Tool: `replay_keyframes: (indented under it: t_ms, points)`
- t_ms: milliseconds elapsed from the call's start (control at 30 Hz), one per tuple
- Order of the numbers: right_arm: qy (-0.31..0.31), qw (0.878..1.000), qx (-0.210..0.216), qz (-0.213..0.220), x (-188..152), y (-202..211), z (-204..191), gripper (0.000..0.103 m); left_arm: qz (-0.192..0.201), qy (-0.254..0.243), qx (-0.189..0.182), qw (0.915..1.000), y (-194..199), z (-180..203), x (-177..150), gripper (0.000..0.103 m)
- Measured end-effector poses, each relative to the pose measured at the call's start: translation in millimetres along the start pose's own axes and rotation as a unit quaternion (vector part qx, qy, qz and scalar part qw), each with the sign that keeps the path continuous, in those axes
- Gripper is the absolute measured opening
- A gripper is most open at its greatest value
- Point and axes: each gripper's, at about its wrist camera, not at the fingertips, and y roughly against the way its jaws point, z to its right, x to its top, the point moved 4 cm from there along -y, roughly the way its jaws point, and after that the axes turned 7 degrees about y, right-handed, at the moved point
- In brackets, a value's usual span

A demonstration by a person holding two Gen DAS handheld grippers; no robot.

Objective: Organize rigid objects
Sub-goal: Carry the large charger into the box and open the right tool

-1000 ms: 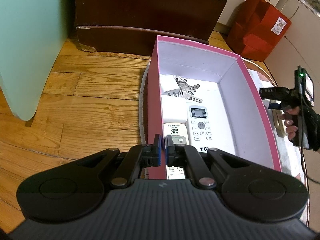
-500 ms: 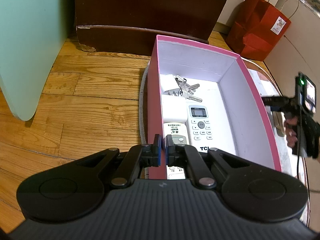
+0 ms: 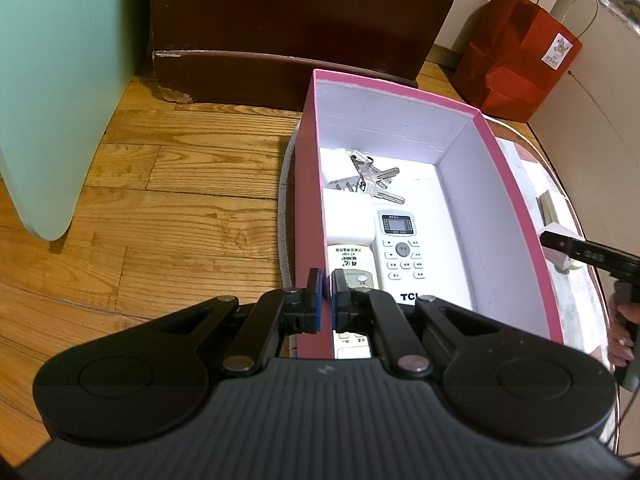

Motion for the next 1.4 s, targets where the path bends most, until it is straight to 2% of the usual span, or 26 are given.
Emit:
replay_keyframes:
  t_ms: [267,433,633,733,933,1100,1400]
  points:
    - [-0.019,0.999,0.029,0.023,-1.5,33.0,-14.4,0.057,0.0,0.002,-0.002,1.0,-0.1,0.8,-0.6,0.003]
    - [-0.004,0.998,0.047,0.045,9.7,58.3,-31.4,0.057,0.0,0.002,-0.002,1.0,-0.2,0.3,-0.5,0.003]
    - [0.023,0.992,0.086,0.085,32.2,92.6,-68.1,0.057,-0.001,0.003,-0.005,1.0,-0.2,-0.6,-0.3,0.003]
    - [0.034,0.988,0.121,0.093,36.9,104.1,-89.6,0.057,-0.001,0.003,-0.005,1.0,-0.2,-0.6,-0.3,0.003]
    - [0.059,0.98,0.177,0.063,31.8,97.5,-131.2,0.057,-0.001,0.005,-0.008,1.0,-0.2,-2.9,-0.1,0.003]
    - [0.094,0.977,0.188,0.029,13.5,81.3,-163.6,0.057,-0.003,0.012,-0.019,0.9997,-0.4,-7.3,0.3,0.003]
    - [0.138,0.968,0.203,-0.05,-3.4,40.4,-192.5,0.057,-0.003,0.014,-0.022,0.9996,-1.2,-8.8,0.2,0.003]
